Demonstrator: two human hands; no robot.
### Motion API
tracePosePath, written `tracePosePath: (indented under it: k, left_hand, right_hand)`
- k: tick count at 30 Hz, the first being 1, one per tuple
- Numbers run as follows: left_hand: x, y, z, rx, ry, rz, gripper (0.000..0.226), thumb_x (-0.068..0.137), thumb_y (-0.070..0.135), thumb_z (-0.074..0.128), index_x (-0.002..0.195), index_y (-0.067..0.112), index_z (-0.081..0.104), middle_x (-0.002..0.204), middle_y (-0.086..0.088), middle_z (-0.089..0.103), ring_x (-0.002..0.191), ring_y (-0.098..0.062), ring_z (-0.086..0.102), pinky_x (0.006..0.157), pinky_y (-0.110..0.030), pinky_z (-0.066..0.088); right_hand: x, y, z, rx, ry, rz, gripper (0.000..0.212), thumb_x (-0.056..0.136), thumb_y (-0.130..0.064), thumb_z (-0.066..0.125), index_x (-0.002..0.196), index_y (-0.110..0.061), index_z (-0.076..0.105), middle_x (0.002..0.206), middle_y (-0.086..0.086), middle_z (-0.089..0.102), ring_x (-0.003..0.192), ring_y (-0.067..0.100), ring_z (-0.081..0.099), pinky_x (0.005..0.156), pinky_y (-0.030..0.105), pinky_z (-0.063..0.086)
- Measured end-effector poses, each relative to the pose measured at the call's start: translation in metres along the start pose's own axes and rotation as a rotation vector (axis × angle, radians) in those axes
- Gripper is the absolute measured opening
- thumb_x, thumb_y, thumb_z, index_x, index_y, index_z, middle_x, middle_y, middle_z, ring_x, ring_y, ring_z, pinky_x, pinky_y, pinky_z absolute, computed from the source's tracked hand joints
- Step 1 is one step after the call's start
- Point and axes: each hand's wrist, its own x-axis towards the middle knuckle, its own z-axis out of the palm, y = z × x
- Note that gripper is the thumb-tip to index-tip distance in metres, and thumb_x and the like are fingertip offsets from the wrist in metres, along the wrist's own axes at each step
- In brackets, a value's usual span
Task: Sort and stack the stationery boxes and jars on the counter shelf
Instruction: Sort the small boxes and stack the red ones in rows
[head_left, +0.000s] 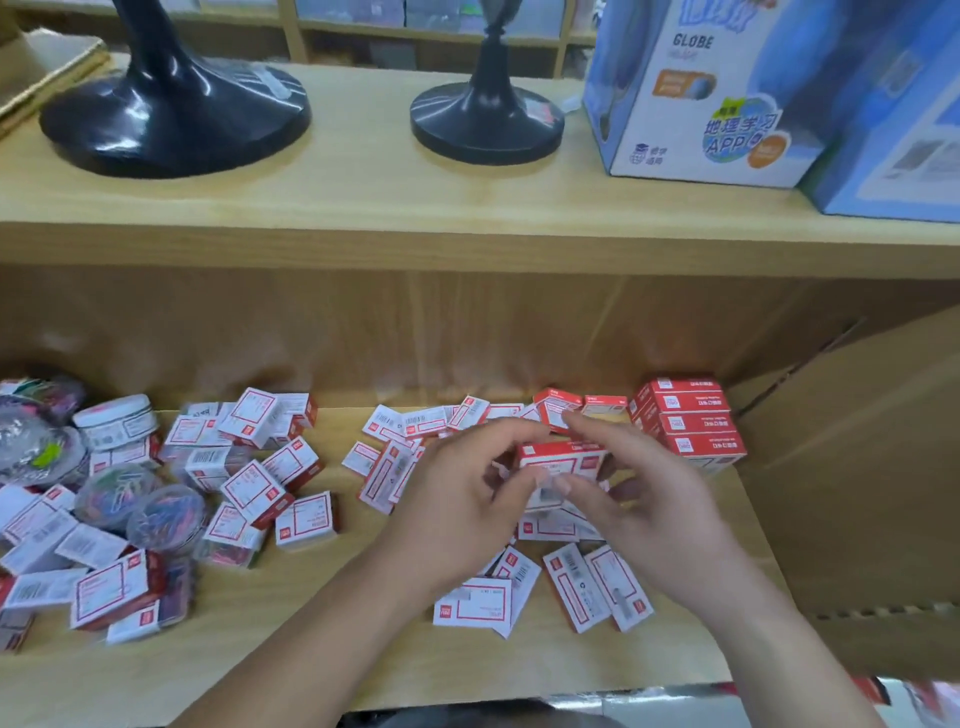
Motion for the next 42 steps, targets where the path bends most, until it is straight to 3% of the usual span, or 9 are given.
tracePosePath:
  k: [6, 11, 18, 23, 26, 32, 37, 39, 42]
  left_hand:
    - [0.045, -0.001, 0.029, 0.147, -0.081, 0.169, 0.023, 0.1, 0.035, 0.06, 0.117, 0.024, 0.07, 0.108, 0.011, 0.07, 0.099, -0.011, 0.066, 0.086, -0.034, 0.053]
    - [0.104, -0.027, 0.067, 0.581, -0.316, 0.259, 0.045, 0.098, 0.044, 0.05, 0.133, 0.019, 0.062, 0.139, 0.002, 0.061, 0.125, -0.024, 0.057, 0.101, -0.04, 0.048]
    - [0.112, -0.034, 0.105, 0.74, -0.364, 0.182, 0.066, 0.091, 0.06, 0.035, 0.148, 0.03, 0.047, 0.131, 0.005, 0.056, 0.123, -0.025, 0.047, 0.096, -0.042, 0.037]
    - [0.11, -0.031, 0.104, 0.726, -0.487, 0.131, 0.067, 0.092, 0.066, 0.023, 0.129, 0.031, 0.067, 0.146, 0.008, 0.052, 0.134, -0.021, 0.038, 0.106, -0.04, 0.033]
    - [0.105, -0.032, 0.096, 0.709, -0.522, 0.165, 0.071, 0.093, 0.068, 0.017, 0.123, 0.029, 0.07, 0.135, 0.012, 0.061, 0.127, -0.02, 0.047, 0.104, -0.041, 0.041]
    - [0.074, -0.035, 0.086, 0.68, -0.538, 0.363, 0.048, 0.102, 0.054, 0.031, 0.121, 0.033, 0.069, 0.118, 0.015, 0.069, 0.114, -0.013, 0.057, 0.091, -0.036, 0.05]
    - [0.059, -0.032, 0.064, 0.316, -0.426, 0.427, 0.031, 0.1, 0.017, 0.058, 0.129, 0.021, 0.069, 0.137, 0.008, 0.064, 0.126, -0.011, 0.057, 0.105, -0.027, 0.044]
    - [0.065, -0.047, 0.04, 0.465, -0.23, 0.374, 0.034, 0.094, 0.007, 0.06, 0.123, 0.018, 0.071, 0.132, 0.001, 0.067, 0.12, -0.022, 0.06, 0.102, -0.034, 0.049]
    - [0.073, -0.068, 0.008, 0.807, -0.211, 0.168, 0.034, 0.092, 0.016, 0.052, 0.122, 0.017, 0.07, 0.131, 0.001, 0.066, 0.116, -0.027, 0.057, 0.094, -0.045, 0.052]
  right_hand:
    - [-0.001, 0.031, -0.035, 0.124, 0.192, 0.183, 0.017, 0.083, -0.014, 0.08, 0.098, -0.02, 0.074, 0.091, -0.007, 0.076, 0.083, 0.011, 0.071, 0.075, 0.033, 0.055]
    - [-0.001, 0.046, -0.057, 0.165, 0.395, 0.261, 0.008, 0.085, -0.018, 0.079, 0.088, -0.02, 0.072, 0.082, -0.007, 0.076, 0.072, 0.006, 0.069, 0.065, 0.02, 0.052]
    - [-0.004, 0.063, -0.065, 0.291, 0.478, 0.343, 0.011, 0.084, -0.016, 0.079, 0.094, -0.017, 0.073, 0.085, -0.006, 0.077, 0.073, 0.002, 0.069, 0.064, 0.013, 0.052]
    - [-0.005, 0.066, -0.065, 0.301, 0.481, 0.384, 0.013, 0.085, -0.018, 0.078, 0.097, -0.015, 0.073, 0.086, -0.005, 0.077, 0.074, 0.002, 0.069, 0.062, 0.011, 0.05]
    - [-0.006, 0.066, -0.065, 0.294, 0.485, 0.386, 0.012, 0.086, -0.019, 0.078, 0.096, -0.016, 0.073, 0.087, -0.006, 0.077, 0.075, 0.003, 0.07, 0.063, 0.012, 0.051]
    - [-0.001, 0.06, -0.065, 0.277, 0.46, 0.355, 0.008, 0.086, -0.018, 0.077, 0.093, -0.016, 0.072, 0.082, -0.008, 0.076, 0.071, -0.003, 0.068, 0.06, 0.009, 0.049]
    - [0.007, 0.049, -0.057, 0.262, 0.393, 0.294, 0.008, 0.088, -0.013, 0.075, 0.089, -0.021, 0.072, 0.08, -0.015, 0.076, 0.069, -0.007, 0.067, 0.059, 0.008, 0.048]
    - [0.013, 0.046, -0.052, 0.254, 0.361, 0.282, 0.007, 0.088, -0.015, 0.075, 0.09, -0.021, 0.072, 0.082, -0.012, 0.076, 0.07, -0.007, 0.068, 0.06, 0.009, 0.049]
    - [0.025, 0.043, -0.047, 0.213, 0.288, 0.287, 0.007, 0.088, -0.021, 0.075, 0.094, -0.022, 0.073, 0.086, -0.01, 0.077, 0.079, 0.002, 0.073, 0.062, 0.018, 0.053]
